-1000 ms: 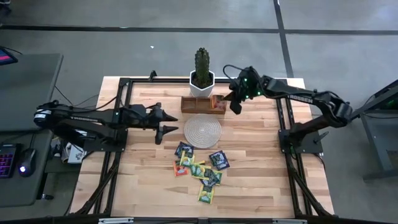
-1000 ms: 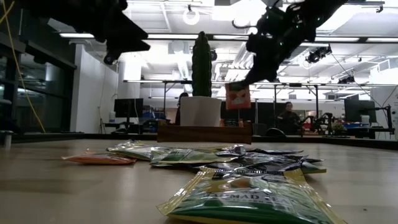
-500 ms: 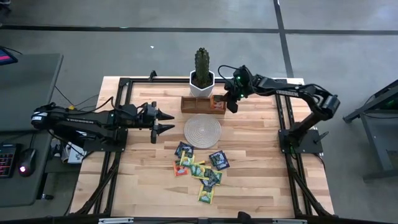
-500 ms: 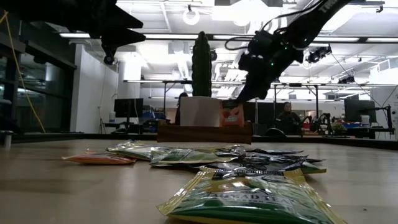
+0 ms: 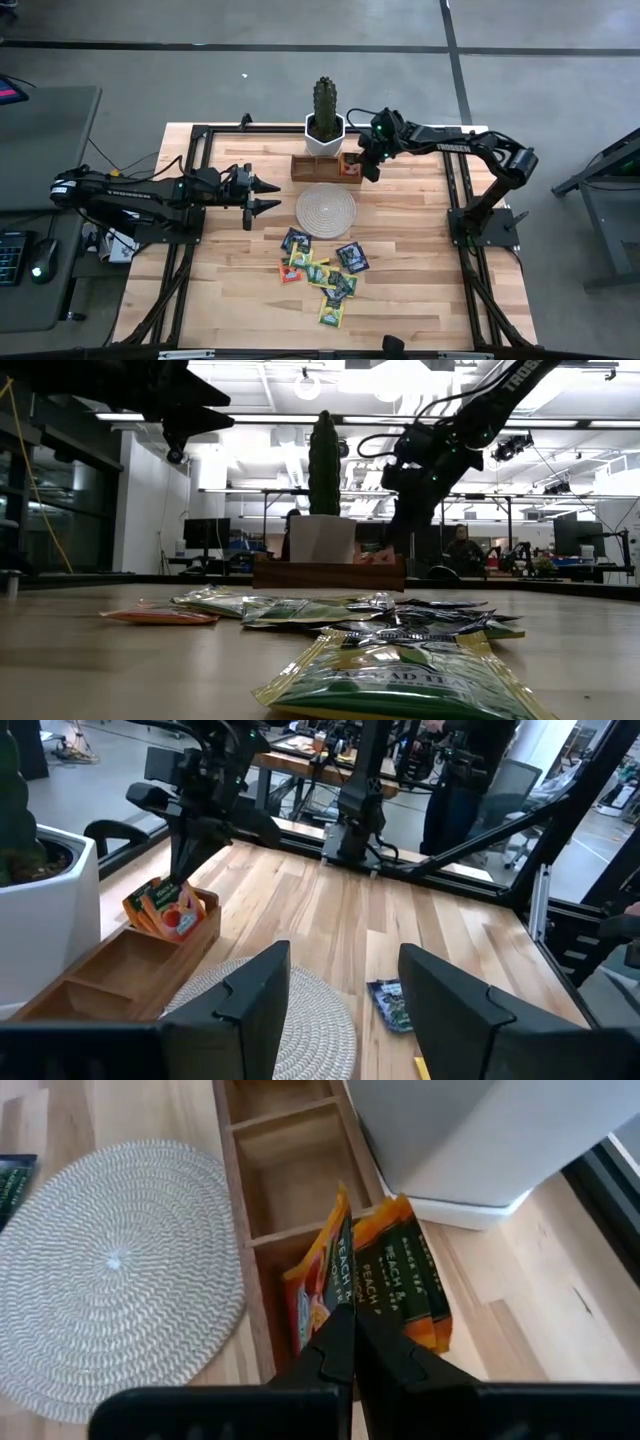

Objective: Pick & Place Tea
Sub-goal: Put the orange tea bag into the right section of the wooden organizer

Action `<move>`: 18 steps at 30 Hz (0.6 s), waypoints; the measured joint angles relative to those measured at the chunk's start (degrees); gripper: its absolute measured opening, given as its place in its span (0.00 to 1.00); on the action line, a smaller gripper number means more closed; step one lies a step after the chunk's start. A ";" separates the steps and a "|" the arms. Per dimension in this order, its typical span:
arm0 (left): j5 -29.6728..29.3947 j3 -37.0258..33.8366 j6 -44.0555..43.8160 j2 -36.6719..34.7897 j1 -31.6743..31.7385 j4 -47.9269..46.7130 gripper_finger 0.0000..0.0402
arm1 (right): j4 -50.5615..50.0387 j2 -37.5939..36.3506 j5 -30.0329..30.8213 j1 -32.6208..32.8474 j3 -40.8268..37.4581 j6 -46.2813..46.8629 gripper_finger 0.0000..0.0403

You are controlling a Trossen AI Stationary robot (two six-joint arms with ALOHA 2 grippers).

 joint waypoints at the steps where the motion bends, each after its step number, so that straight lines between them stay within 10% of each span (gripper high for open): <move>1: 0.00 0.00 0.00 0.01 0.00 0.00 0.46 | -0.34 0.00 0.04 -0.03 0.00 -0.01 0.00; 18: -0.39 0.00 0.42 0.02 0.00 -0.67 0.46 | -0.68 -0.31 -3.10 0.01 0.02 2.18 0.19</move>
